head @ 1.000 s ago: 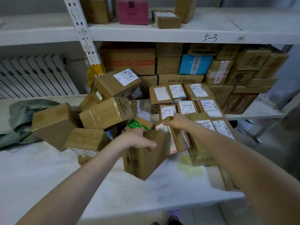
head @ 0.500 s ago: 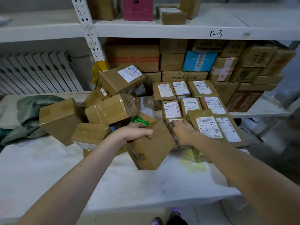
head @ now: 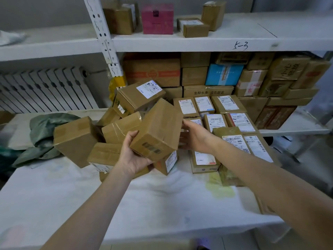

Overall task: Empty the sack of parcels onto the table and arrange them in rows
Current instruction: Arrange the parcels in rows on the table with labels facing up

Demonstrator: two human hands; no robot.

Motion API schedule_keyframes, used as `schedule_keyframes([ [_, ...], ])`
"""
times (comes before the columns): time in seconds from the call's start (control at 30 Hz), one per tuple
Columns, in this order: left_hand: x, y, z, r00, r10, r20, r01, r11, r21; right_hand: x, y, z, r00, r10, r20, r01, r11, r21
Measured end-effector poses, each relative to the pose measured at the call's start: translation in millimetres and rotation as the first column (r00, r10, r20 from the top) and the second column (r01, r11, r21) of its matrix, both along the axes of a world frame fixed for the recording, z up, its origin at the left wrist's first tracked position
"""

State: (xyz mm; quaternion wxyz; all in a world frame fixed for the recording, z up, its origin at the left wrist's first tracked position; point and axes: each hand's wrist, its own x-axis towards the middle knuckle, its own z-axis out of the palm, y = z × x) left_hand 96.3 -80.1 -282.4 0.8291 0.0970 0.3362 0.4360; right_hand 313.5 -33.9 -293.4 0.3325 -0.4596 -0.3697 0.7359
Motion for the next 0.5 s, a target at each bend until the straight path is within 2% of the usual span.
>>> schedule_keyframes([
  [0.07,-2,-1,-1,0.998,-0.016,0.065,0.012,0.998,0.055,-7,-2,4,0.985,0.112,-0.130,-0.111,0.994,0.012],
  [0.17,-1,0,-2,0.993,-0.052,0.106,0.043,0.995,0.086,-15,1,3,0.946,0.218,-0.240,-0.209,0.976,0.059],
  [0.27,0,0,-2,0.990,-0.097,0.099,0.091,0.994,0.060,-19,7,5,0.936,0.245,-0.252,-0.228,0.969,0.096],
  [0.33,5,2,2,0.992,-0.125,0.011,0.125,0.991,0.042,-16,15,3,0.948,0.214,-0.234,-0.200,0.976,0.084],
  [0.43,14,-1,4,0.970,-0.103,-0.218,0.118,0.991,0.060,-8,18,1,0.964,0.176,-0.201,-0.169,0.984,0.051],
  [0.5,23,-5,9,0.953,-0.133,-0.274,0.151,0.987,0.047,-2,14,-1,0.970,0.169,-0.177,-0.168,0.986,0.021],
])
